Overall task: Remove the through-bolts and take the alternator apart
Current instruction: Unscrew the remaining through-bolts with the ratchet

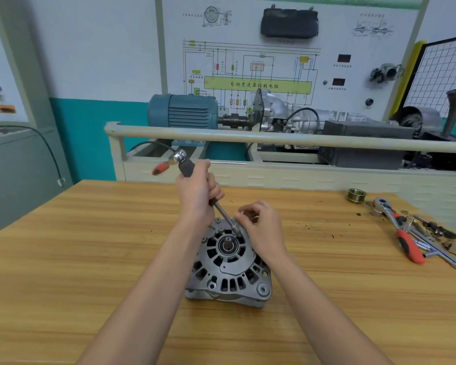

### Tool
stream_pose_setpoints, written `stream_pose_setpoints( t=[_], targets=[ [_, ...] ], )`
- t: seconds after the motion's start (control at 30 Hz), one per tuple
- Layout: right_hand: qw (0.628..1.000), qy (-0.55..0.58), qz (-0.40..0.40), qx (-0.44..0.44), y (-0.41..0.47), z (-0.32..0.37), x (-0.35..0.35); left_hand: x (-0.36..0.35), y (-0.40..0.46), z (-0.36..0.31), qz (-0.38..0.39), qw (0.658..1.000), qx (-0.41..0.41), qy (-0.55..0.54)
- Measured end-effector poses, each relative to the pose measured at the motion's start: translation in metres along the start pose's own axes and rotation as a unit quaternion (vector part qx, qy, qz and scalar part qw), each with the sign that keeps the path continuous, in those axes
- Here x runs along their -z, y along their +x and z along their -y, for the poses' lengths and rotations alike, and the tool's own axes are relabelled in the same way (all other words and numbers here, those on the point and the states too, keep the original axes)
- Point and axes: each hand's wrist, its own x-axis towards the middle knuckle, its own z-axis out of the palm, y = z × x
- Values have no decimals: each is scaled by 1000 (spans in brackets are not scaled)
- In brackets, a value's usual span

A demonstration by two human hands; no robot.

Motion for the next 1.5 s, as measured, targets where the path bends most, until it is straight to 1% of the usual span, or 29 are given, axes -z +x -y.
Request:
stream_pose_setpoints(
  t=[0.1,0.13,0.27,0.43,0.6,0.77,0.87,1.0,1.1,1.2,1.23,1.27,1.3,1.33,1.4,1.43,1.47,1.5],
  targets=[
    [996,3,43,-77,-5,-3,-3,-15,-1,-11,8,997,-80,12],
    [994,2,59,-90,-7,-3,-5,-20,-1,-12,16,995,-98,10],
    [993,0,78,-93,-10,-2,-5,-30,-2,-5,36,990,-131,29],
    [993,-6,80,-86,-12,-1,-5,-36,-1,6,31,988,-148,41],
    [995,14,77,-62,-13,-1,-4,-39,1,8,42,987,-147,43],
    [995,50,62,-63,-13,-3,-5,-44,3,10,57,984,-144,83],
    [994,57,62,-68,-12,-5,-5,-48,4,10,105,976,-134,135],
    [994,62,67,-65,-12,-5,-5,-54,2,8,195,949,-112,222],
    [993,65,67,-65,-12,-6,-6,-54,1,6,243,938,-93,229],
    [992,66,77,-77,-12,-6,-5,-49,3,3,261,940,-77,205],
    [987,96,81,-98,-13,-5,-3,-48,4,1,261,942,-76,198],
    [976,155,75,-131,-12,-3,0,-47,5,0,260,943,-75,194],
    [958,229,55,-166,-9,1,5,-46,5,0,260,943,-74,193],
    [936,297,20,-189,-4,4,13,-45,5,0,263,942,-74,194],
    [892,405,-44,-196,15,19,34,-45,3,1,268,940,-77,196],
    [874,446,-49,-186,29,30,46,-45,2,1,271,940,-77,195],
    [863,473,-36,-174,43,42,58,-45,2,1,272,939,-77,195],
    [859,484,-6,-164,58,55,68,-46,2,2,273,938,-74,198]
  ],
)
